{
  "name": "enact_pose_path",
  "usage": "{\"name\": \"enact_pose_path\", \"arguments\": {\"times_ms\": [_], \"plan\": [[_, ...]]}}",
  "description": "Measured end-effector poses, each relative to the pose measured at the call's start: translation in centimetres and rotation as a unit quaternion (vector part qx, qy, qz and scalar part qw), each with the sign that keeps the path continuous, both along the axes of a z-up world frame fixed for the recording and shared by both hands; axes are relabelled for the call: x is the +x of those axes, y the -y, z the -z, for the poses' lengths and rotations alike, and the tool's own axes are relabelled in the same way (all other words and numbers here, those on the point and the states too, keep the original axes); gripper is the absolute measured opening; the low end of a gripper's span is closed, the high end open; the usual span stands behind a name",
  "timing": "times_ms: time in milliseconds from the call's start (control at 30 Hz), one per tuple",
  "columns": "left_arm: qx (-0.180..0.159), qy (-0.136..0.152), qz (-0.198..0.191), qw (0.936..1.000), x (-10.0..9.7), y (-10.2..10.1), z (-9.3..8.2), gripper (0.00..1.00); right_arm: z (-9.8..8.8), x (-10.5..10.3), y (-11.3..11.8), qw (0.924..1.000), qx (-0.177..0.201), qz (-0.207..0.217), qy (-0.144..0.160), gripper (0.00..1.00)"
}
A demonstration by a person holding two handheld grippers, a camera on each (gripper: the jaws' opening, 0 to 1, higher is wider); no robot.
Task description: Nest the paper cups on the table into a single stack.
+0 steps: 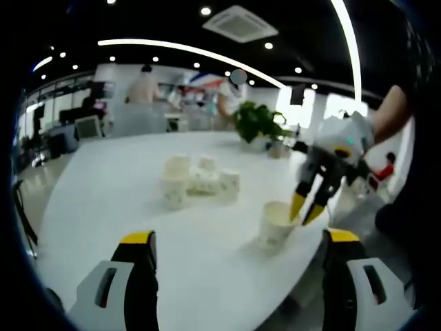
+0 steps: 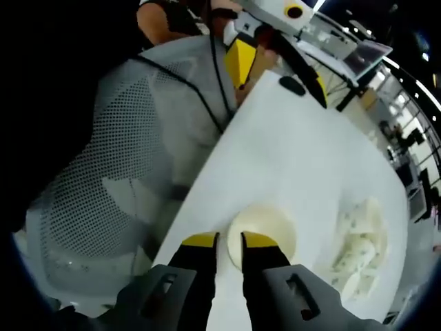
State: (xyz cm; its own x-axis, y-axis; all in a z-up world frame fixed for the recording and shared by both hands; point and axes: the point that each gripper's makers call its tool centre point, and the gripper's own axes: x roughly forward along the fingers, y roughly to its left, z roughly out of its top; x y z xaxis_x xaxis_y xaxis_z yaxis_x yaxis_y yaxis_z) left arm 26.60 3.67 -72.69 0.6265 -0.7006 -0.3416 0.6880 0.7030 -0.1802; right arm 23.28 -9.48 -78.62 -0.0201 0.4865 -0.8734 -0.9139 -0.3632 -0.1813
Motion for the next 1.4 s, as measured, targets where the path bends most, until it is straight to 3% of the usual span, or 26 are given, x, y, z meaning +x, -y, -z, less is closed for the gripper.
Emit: {"name": "enact_pose_path", "arguments": {"times_ms": [267,467,633,767,800,967,1300,1367,1400], "plan": [[-0.001,-0.001,0.001,1.0000,0.2,0.1,0.0,1.00,-1.8,0.5,-0.2,0.9971,0.054,0.051,-0.019,0.19],[0.000,0.001,0.001,1.0000,0.5,0.1,-0.2,1.00,-4.6,1.4,-0.2,0.9867,0.117,0.109,-0.030,0.25],[0.001,0.004,0.001,1.0000,0.7,0.2,-0.5,1.00,-6.4,2.6,0.7,0.9697,0.166,0.174,-0.040,0.31],[0.002,0.004,0.004,1.0000,0.7,0.3,-0.5,1.00,-6.8,3.7,1.9,0.9605,0.180,0.209,-0.033,0.35],[0.002,0.004,0.005,1.0000,0.7,0.3,-0.5,1.00,-7.0,4.4,2.5,0.9534,0.188,0.234,-0.030,0.36],[0.003,0.003,0.009,1.0000,0.5,0.4,-0.5,1.00,-7.9,5.8,3.8,0.9344,0.214,0.283,-0.033,0.40],[0.001,0.002,0.013,0.9999,0.5,0.8,-0.6,1.00,-8.2,8.1,7.3,0.9005,0.236,0.365,-0.027,0.47],[0.001,0.002,0.014,0.9999,0.4,0.8,-0.6,1.00,-8.1,8.6,8.1,0.8908,0.238,0.386,-0.026,0.51],[0.002,0.001,0.014,0.9999,0.4,0.8,-0.6,1.00,-8.2,8.9,8.4,0.8792,0.247,0.406,-0.035,0.52]]}}
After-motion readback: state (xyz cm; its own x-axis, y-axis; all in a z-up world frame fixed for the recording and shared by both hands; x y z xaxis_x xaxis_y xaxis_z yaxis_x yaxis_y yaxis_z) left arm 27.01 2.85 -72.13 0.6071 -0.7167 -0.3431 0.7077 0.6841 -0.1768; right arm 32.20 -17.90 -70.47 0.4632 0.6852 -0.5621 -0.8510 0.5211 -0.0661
